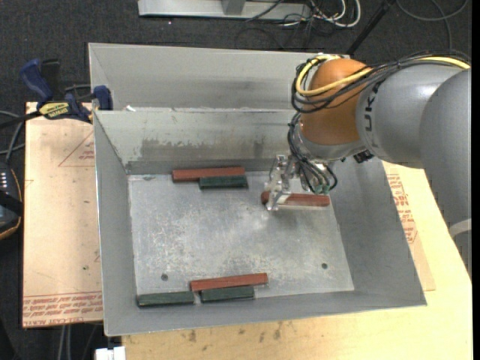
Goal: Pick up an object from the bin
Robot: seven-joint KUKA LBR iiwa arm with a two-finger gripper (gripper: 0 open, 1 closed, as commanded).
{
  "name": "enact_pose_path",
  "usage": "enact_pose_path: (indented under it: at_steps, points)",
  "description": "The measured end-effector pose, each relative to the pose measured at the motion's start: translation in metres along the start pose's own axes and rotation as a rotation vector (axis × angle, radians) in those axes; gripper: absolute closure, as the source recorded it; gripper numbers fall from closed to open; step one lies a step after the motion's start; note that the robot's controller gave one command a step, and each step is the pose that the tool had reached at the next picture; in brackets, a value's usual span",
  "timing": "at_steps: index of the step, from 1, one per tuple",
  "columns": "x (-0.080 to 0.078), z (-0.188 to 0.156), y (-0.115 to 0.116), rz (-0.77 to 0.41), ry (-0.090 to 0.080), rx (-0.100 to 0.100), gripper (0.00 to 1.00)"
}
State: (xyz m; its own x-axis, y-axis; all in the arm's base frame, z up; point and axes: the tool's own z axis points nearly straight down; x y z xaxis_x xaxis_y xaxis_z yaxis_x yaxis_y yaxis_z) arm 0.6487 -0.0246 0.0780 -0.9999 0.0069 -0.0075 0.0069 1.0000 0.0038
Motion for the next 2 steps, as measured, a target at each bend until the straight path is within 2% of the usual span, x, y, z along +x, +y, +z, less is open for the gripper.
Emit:
enact_pose_path:
  at_steps: [1, 2]
  points:
    - [0.000, 0.000, 0.000, 0.000, 0.000, 0.000, 1.00]
    - [0.004, -0.183, -0.011, 0.011, -0.006, 0.004, 1.00]
